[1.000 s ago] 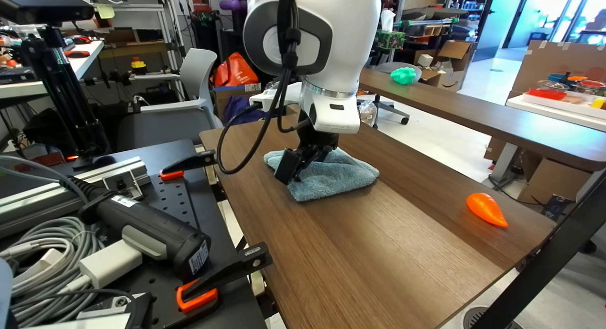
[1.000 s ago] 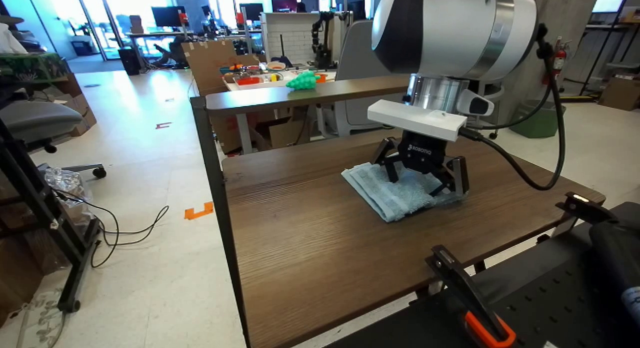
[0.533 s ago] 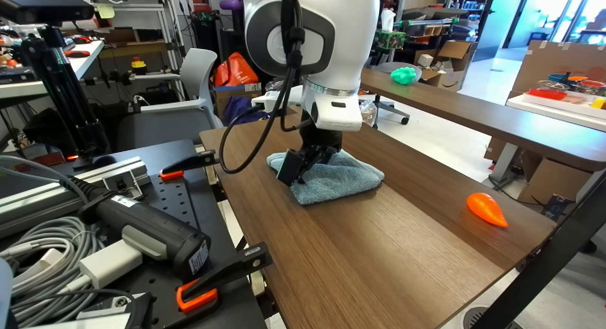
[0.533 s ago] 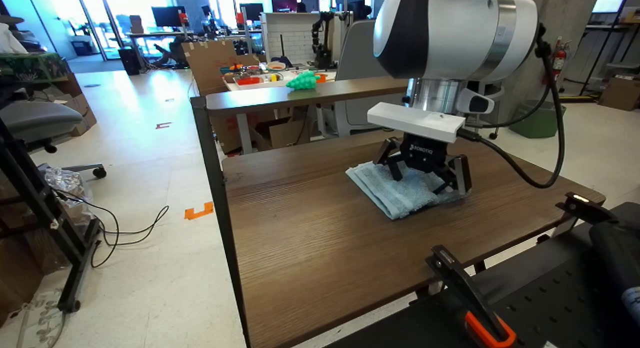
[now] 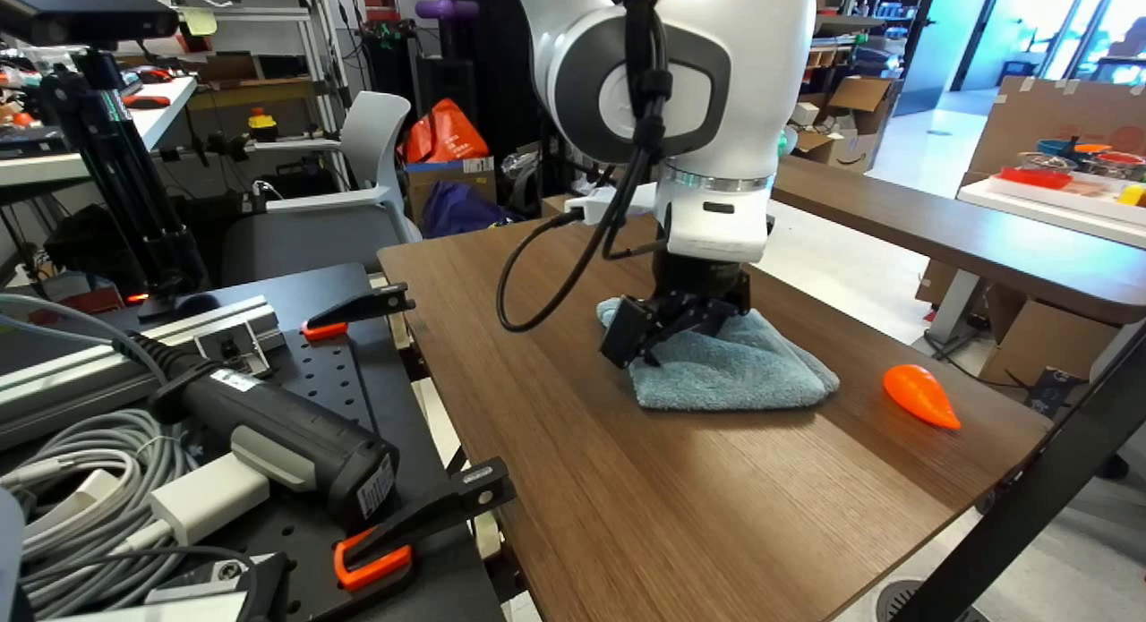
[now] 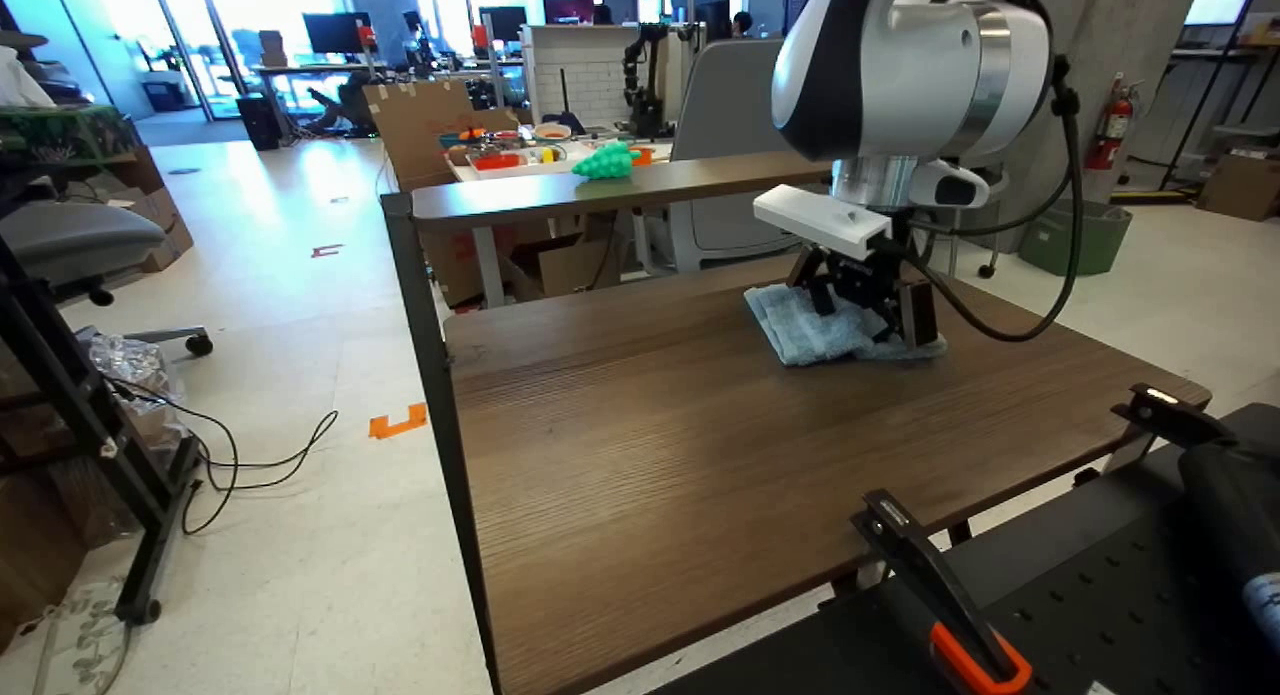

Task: Clean up on the table

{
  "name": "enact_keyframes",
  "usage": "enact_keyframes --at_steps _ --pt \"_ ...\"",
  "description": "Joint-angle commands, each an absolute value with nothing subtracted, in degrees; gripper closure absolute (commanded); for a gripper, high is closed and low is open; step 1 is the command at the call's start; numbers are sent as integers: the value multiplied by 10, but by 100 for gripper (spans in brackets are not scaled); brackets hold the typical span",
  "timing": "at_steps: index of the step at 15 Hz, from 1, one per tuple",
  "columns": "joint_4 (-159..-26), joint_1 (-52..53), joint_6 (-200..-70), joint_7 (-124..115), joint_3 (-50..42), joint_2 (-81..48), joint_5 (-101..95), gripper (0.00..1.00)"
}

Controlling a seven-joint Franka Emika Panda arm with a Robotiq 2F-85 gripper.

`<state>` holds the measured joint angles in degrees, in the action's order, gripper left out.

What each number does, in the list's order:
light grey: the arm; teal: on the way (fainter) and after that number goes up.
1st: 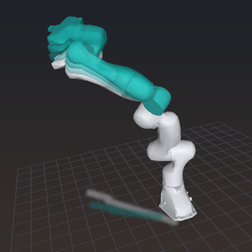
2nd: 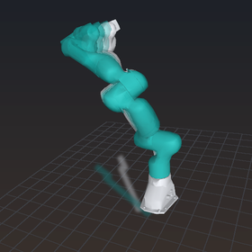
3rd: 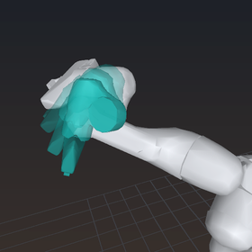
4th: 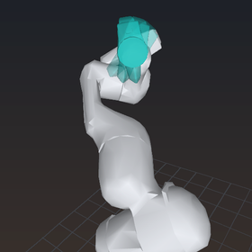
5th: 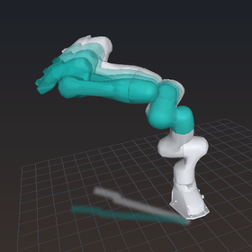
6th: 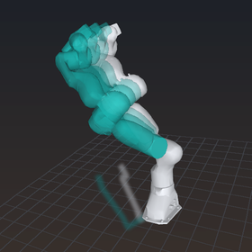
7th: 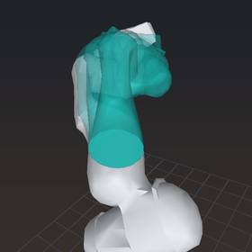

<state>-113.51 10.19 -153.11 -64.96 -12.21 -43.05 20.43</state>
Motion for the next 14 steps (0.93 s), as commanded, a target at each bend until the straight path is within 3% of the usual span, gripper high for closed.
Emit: enact_keyframes --at_steps 1,14 --pt "-1071 92 -1550 -713 -118 -497 191 0" --pt "-943 95 -1478 -751 27 -532 217 0"
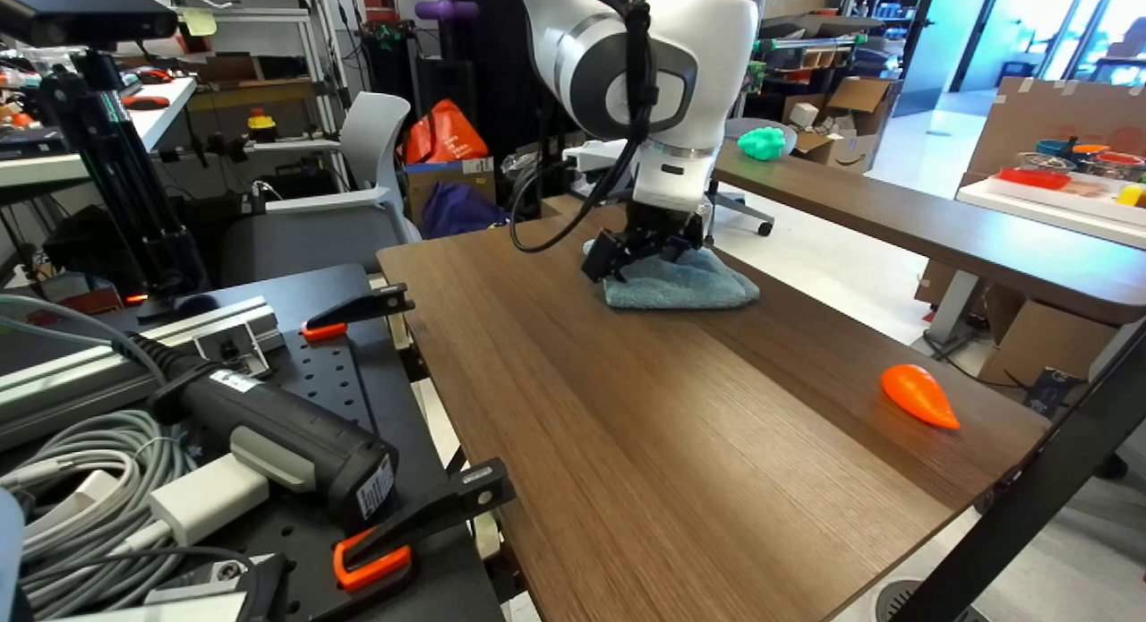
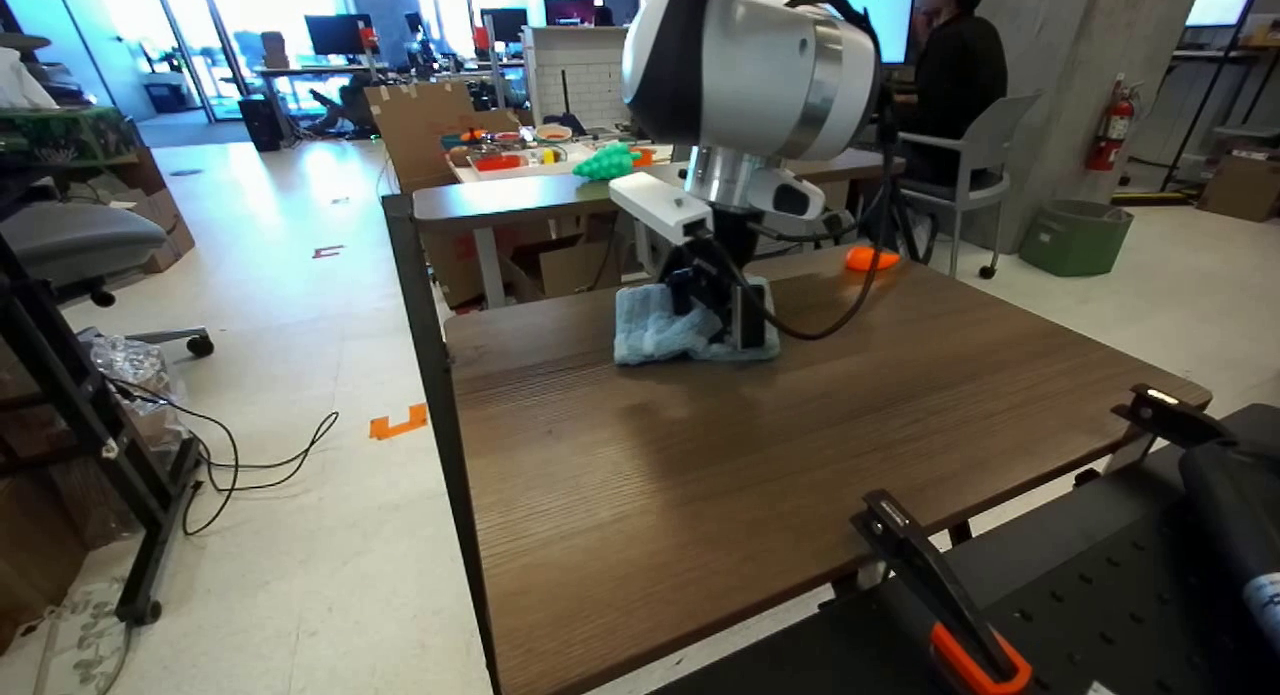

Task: Clean up on the table

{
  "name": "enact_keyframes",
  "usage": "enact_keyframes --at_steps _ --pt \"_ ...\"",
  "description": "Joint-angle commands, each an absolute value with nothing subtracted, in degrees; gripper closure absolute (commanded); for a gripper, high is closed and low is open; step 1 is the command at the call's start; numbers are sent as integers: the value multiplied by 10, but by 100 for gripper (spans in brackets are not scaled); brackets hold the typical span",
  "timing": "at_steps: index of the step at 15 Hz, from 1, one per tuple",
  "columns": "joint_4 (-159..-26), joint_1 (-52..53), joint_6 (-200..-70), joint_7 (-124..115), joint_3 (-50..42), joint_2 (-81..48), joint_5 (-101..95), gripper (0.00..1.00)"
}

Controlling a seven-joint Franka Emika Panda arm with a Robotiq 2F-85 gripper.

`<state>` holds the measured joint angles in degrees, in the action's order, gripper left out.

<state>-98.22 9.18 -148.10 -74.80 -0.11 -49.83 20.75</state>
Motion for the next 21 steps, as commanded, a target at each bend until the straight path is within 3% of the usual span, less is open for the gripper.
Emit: enact_keyframes --at_steps 1,5,15,21 --pt "-933 94 -1473 -748 37 -540 218 0" --pt "-920 76 -1454 -724 66 -549 224 0" --pt "-1022 48 -1490 -722 -44 -501 186 0" --pt "-1145 67 -1545 -614 -7 -440 177 0"
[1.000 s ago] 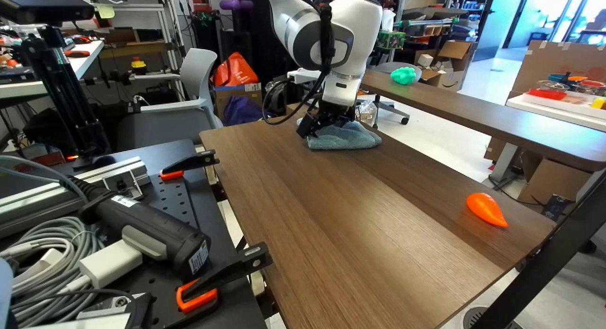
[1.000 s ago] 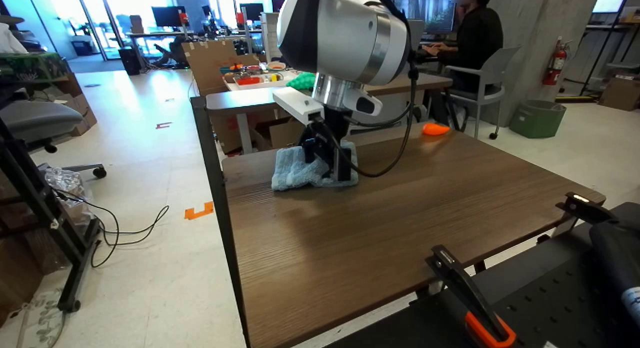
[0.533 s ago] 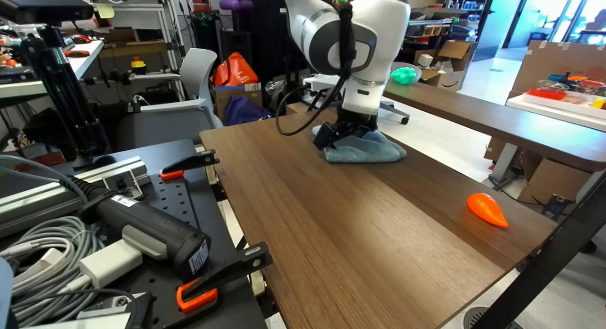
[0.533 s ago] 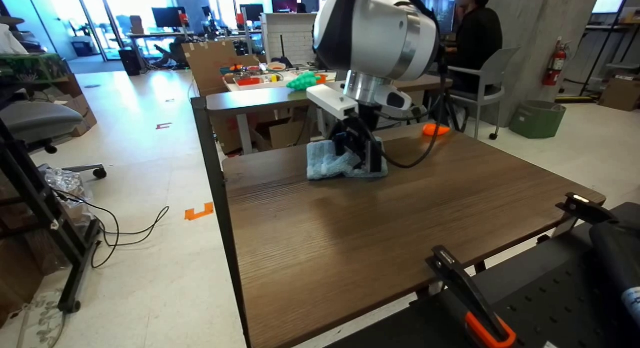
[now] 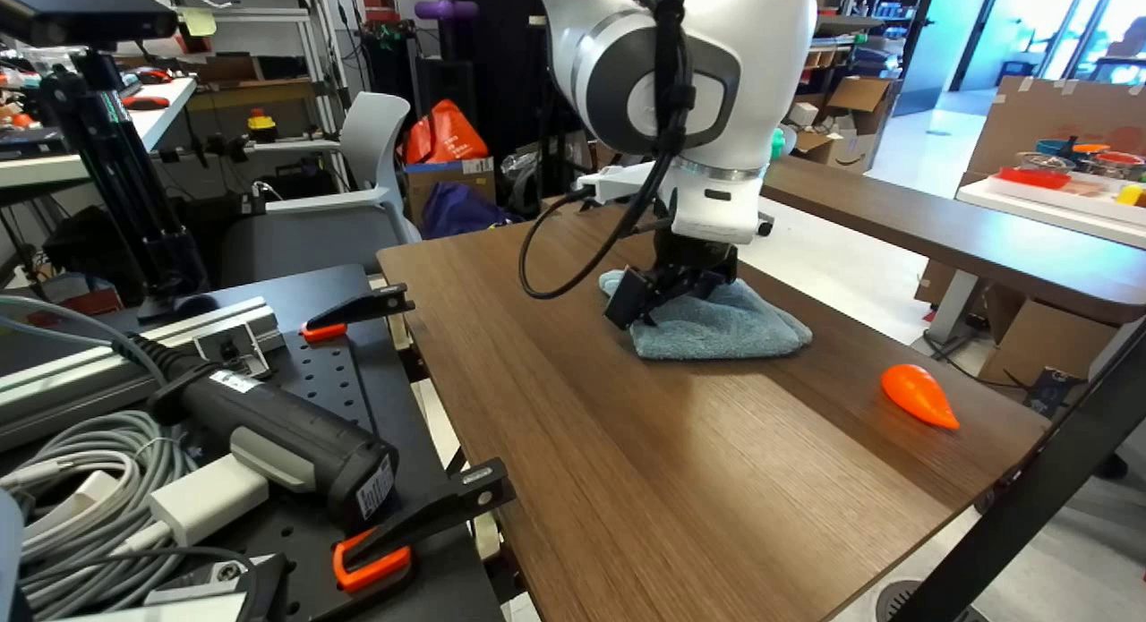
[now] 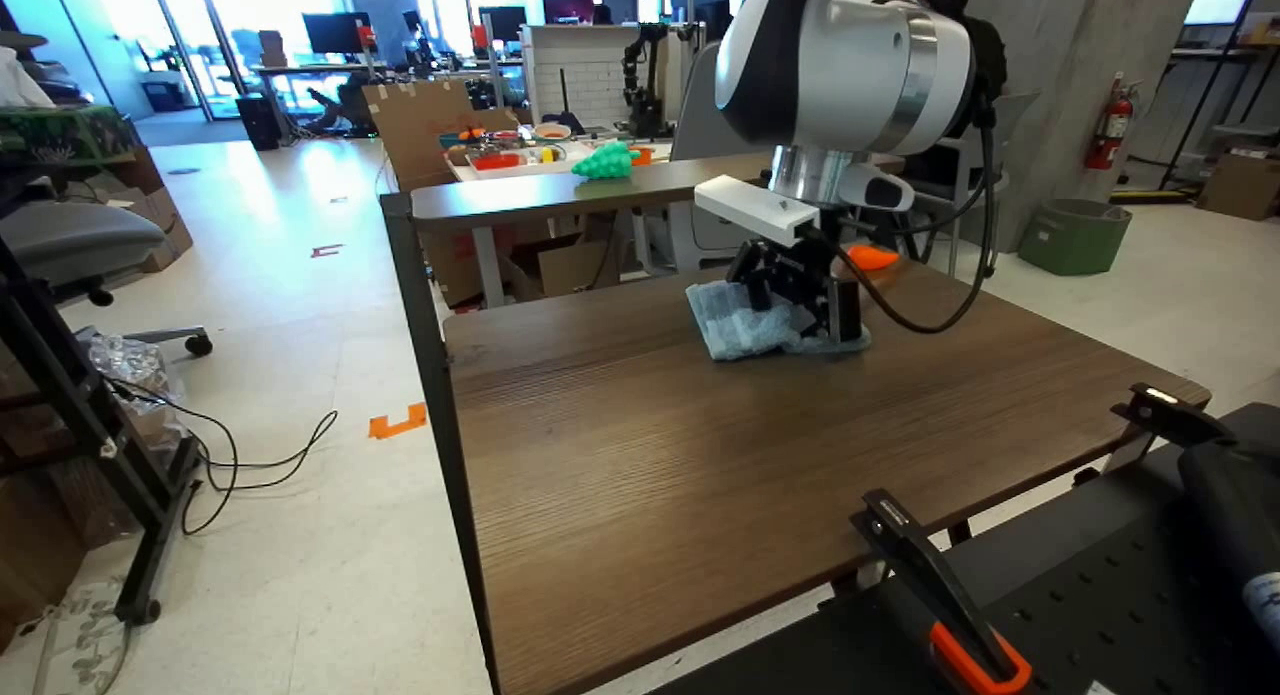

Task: Clean up on the table

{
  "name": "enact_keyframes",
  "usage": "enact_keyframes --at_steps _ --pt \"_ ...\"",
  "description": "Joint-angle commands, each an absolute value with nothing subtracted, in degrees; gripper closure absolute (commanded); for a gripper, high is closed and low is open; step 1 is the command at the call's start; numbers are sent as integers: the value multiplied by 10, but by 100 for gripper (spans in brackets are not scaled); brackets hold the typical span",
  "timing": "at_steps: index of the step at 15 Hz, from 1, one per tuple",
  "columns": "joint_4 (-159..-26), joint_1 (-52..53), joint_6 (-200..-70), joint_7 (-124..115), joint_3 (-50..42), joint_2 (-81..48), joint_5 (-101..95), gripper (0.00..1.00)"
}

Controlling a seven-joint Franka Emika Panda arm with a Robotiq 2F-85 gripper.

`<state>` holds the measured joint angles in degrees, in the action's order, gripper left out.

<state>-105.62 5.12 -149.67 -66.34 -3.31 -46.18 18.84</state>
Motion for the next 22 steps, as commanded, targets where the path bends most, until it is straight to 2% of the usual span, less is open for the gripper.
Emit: enact_keyframes --at_steps 1,6,9,15,22 --pt "-1165 70 -1554 -594 5 -431 181 0" --pt "-1264 104 -1619 -507 69 -393 190 0" --pt "-1295 134 -1625 -479 76 -383 181 0" --pt "-1307 130 -1615 -477 4 -358 176 0" --pt "-1310 144 -1561 -527 -144 -350 102 0"
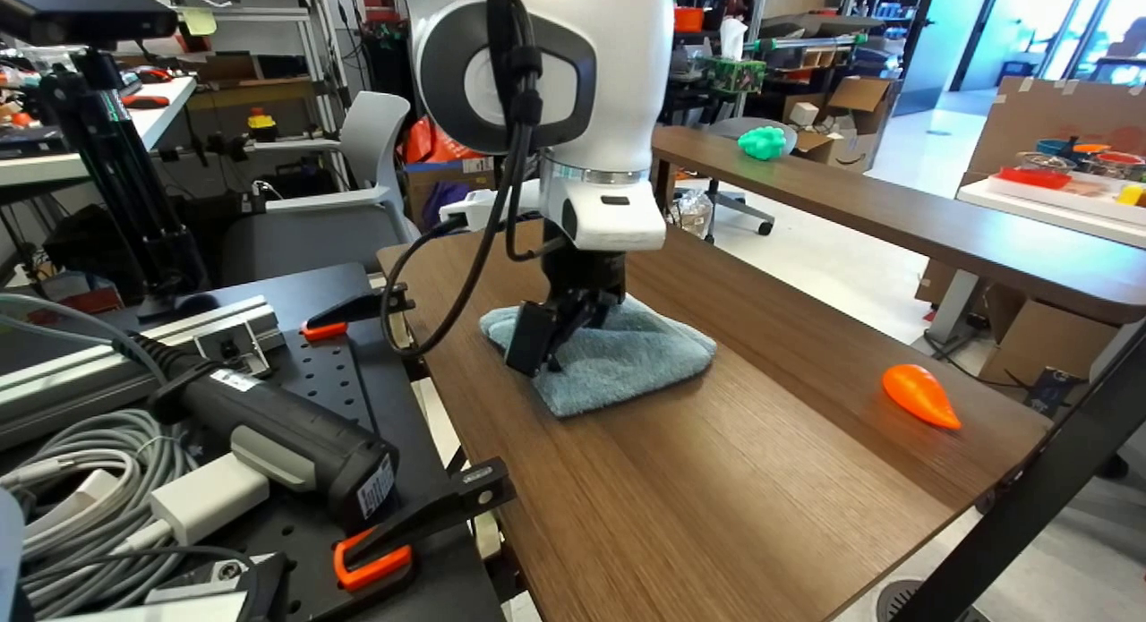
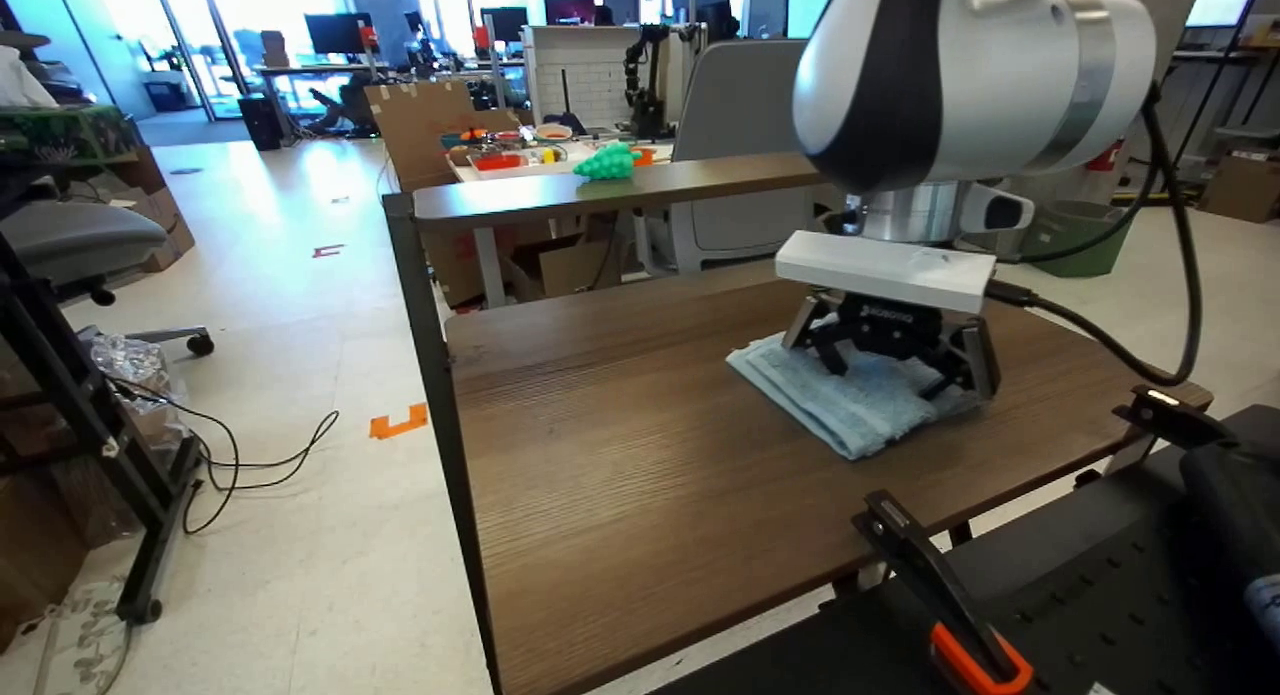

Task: Clean up on the table

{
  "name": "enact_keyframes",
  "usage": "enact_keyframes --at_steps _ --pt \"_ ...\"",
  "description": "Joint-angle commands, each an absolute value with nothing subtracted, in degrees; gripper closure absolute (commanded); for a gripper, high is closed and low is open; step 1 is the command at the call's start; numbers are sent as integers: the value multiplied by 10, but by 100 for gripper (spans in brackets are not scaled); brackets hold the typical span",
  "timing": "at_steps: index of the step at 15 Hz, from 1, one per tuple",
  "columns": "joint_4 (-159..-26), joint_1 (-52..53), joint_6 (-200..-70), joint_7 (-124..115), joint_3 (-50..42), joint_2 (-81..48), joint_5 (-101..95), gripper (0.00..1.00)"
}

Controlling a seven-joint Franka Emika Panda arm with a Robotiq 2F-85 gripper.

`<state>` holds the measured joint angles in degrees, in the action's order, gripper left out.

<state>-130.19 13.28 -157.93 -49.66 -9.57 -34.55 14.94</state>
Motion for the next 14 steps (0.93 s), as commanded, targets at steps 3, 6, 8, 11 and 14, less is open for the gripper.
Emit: enact_keyframes --at_steps 3,6,8,11,14 --pt "-1308 149 -1559 -541 -157 -358 72 0" --pt "-1314 174 -1558 -547 -137 -365 45 0" --pt "-1322 191 -1555 -544 -121 -366 31 0" --pt "-1329 213 -1549 -544 -102 -363 21 0" --pt "-1323 213 -1527 -544 -98 -357 20 0"
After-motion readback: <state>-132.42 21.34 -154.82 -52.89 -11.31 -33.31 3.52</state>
